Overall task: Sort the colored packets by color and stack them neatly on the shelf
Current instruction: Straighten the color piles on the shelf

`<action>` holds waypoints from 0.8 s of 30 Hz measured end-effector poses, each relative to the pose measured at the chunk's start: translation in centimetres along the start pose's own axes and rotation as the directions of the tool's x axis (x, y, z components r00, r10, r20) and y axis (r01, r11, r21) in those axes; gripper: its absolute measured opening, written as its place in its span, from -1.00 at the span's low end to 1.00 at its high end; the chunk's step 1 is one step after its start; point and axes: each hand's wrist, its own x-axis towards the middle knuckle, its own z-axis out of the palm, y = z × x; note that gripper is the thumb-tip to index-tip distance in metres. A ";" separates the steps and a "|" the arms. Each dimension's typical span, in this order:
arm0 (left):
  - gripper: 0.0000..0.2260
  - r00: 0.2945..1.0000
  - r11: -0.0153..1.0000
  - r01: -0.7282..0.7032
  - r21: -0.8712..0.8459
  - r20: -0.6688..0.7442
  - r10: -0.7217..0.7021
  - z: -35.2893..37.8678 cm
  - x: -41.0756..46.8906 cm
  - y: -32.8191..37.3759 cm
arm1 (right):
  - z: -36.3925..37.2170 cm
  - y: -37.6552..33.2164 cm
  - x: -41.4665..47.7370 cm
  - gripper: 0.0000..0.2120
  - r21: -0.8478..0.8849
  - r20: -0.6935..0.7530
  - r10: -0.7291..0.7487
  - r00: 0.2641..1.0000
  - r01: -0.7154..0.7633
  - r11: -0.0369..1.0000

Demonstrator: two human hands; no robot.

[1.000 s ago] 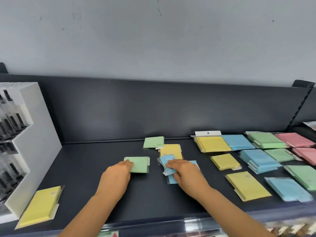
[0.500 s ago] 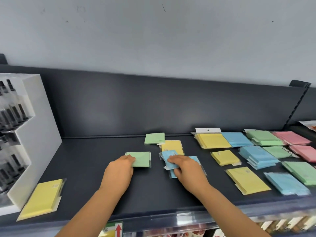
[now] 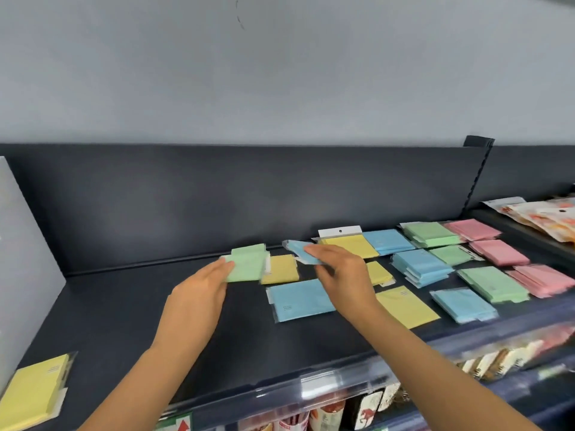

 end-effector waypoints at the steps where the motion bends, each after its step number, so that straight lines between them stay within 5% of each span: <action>1: -0.65 1.000 1.000 -0.016 -0.023 -0.007 0.015 0.0 0.5 1.2 | -1.1 0.5 0.0 -0.67 -0.015 -0.037 -0.012 0.999 0.012 1.000; 9: -0.67 0.994 0.979 -0.100 -0.176 0.027 0.106 4.2 3.9 12.0 | -9.6 8.3 -1.6 -0.64 -0.117 -0.138 0.002 0.990 -0.019 0.993; 17: -0.61 0.961 0.961 -0.248 -0.126 0.094 0.261 11.2 4.7 25.1 | -19.8 19.2 -2.7 -0.63 -0.173 -0.177 0.012 0.984 -0.044 0.984; 24: -0.62 1.000 0.993 0.008 -0.117 -0.026 -0.011 13.9 5.5 30.8 | -23.0 24.3 -3.5 -0.60 0.134 0.199 -0.091 0.976 0.065 0.989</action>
